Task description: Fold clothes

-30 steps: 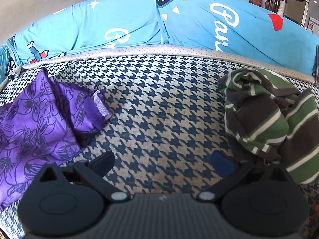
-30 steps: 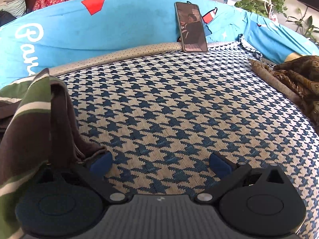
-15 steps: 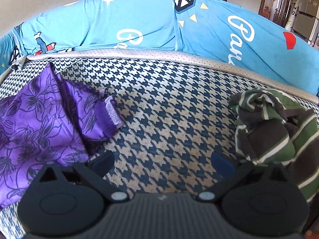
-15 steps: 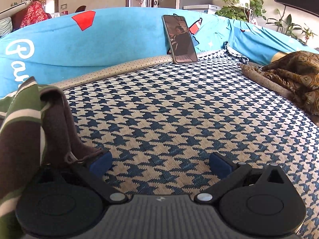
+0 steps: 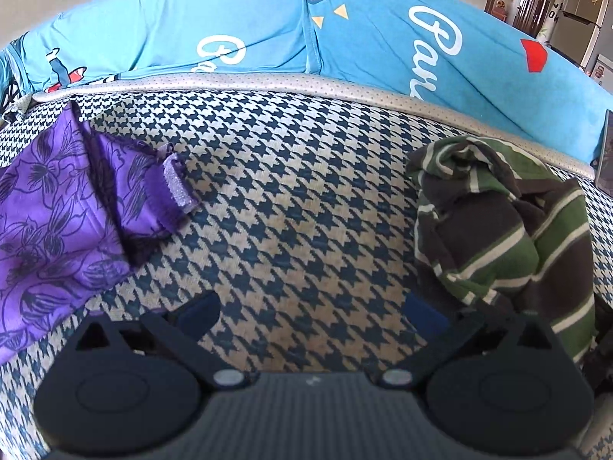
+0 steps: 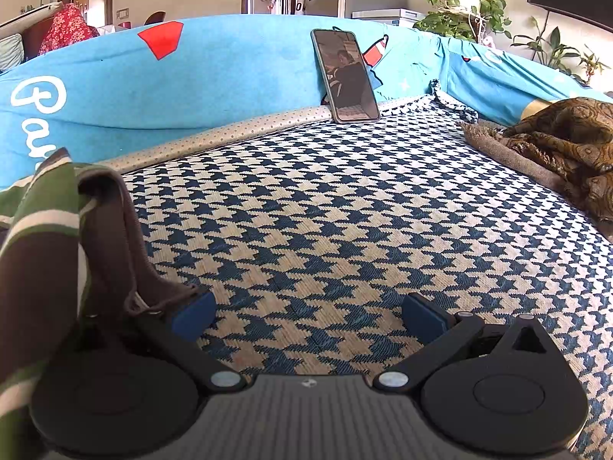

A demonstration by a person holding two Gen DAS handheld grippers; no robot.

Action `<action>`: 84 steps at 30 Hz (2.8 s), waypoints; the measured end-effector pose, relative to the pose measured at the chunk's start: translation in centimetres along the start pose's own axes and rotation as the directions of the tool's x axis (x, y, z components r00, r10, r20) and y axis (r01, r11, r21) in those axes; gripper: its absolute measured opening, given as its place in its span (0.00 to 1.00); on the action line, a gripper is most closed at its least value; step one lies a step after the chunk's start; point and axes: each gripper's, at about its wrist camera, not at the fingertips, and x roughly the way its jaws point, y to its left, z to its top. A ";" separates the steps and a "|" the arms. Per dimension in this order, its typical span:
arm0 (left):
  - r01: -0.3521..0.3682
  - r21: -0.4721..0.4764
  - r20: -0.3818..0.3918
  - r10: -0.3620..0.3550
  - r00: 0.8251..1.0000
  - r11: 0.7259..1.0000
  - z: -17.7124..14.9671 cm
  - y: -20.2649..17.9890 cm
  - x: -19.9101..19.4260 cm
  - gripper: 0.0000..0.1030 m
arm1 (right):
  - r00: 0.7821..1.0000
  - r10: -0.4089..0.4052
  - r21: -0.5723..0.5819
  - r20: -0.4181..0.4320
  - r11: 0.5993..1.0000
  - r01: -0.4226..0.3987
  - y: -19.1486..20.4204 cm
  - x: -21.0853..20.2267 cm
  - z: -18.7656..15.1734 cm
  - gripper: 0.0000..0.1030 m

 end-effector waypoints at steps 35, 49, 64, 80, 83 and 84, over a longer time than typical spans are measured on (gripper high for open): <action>0.003 0.016 -0.045 -0.002 0.999 1.000 0.1 -0.9 -0.9 1.00 | 1.000 -0.001 0.003 0.001 1.000 0.001 -0.1 0.0 -0.1 1.00; -0.014 -0.011 0.001 0.014 1.000 1.000 -2.2 -1.8 -2.7 1.00 | 1.000 -0.001 0.002 0.001 1.000 0.001 -0.1 0.0 -0.1 1.00; -0.031 0.068 0.050 0.028 0.998 0.997 -3.9 -4.5 -3.4 1.00 | 1.000 -0.002 0.002 0.001 1.000 0.002 -0.2 0.0 -0.3 1.00; -0.020 0.003 0.076 0.019 0.997 1.000 -1.7 -2.3 -2.5 1.00 | 1.000 -0.005 0.001 0.003 1.000 0.005 -0.1 0.0 -0.3 1.00; -0.032 0.013 0.074 0.031 0.997 0.999 -1.3 -2.2 -2.0 1.00 | 1.000 -0.003 -0.004 -0.003 1.000 0.003 -0.2 0.0 -0.2 1.00; -0.036 0.017 0.075 0.035 0.997 0.999 -1.2 -2.3 -1.9 1.00 | 1.000 -0.001 -0.012 -0.009 1.000 0.001 -0.2 -0.1 -0.1 1.00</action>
